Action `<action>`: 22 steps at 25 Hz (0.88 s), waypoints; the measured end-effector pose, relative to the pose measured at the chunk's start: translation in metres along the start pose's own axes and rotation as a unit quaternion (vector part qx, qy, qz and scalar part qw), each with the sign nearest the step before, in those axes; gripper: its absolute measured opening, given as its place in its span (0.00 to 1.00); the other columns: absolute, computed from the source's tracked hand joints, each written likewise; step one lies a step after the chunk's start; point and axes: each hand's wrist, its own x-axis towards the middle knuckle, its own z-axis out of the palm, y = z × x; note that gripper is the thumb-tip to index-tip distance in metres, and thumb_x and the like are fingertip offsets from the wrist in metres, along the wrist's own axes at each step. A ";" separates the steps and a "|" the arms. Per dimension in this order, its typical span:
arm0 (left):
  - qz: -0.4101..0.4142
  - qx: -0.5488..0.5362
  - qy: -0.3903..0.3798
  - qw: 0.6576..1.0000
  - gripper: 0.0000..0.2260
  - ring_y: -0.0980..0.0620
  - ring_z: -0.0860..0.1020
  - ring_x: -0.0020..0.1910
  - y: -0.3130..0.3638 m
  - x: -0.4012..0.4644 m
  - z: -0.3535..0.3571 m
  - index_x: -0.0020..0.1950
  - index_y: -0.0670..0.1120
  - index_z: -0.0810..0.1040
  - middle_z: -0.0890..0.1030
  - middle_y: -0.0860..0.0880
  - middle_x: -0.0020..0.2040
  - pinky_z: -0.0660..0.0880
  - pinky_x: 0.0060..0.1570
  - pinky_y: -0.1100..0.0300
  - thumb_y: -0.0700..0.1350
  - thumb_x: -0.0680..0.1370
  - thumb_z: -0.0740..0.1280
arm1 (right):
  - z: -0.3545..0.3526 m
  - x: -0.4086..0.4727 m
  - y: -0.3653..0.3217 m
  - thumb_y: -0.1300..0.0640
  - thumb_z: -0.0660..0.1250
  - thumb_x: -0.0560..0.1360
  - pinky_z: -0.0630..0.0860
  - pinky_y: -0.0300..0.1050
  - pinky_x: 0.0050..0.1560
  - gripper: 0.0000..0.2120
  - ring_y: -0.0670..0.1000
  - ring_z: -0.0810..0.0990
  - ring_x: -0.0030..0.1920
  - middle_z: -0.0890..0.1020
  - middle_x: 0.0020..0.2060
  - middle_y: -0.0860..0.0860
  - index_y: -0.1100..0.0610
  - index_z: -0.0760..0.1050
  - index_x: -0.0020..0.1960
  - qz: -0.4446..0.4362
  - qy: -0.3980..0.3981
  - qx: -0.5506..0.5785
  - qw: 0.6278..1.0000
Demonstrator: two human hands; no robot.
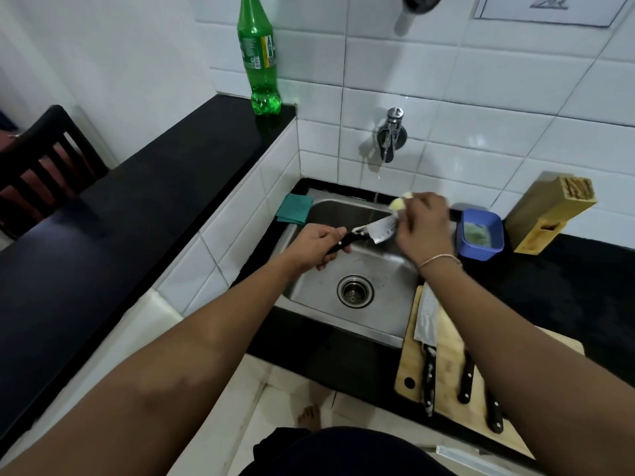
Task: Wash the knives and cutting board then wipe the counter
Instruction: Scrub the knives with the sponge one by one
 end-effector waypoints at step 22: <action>-0.062 -0.041 -0.013 0.997 0.28 0.55 0.64 0.21 0.000 0.010 0.020 0.36 0.47 0.85 0.71 0.50 0.24 0.61 0.20 0.65 0.60 0.84 0.55 | -0.005 0.008 -0.013 0.62 0.67 0.74 0.69 0.48 0.57 0.07 0.61 0.73 0.53 0.77 0.50 0.62 0.63 0.77 0.50 -0.019 -0.141 0.019 0.990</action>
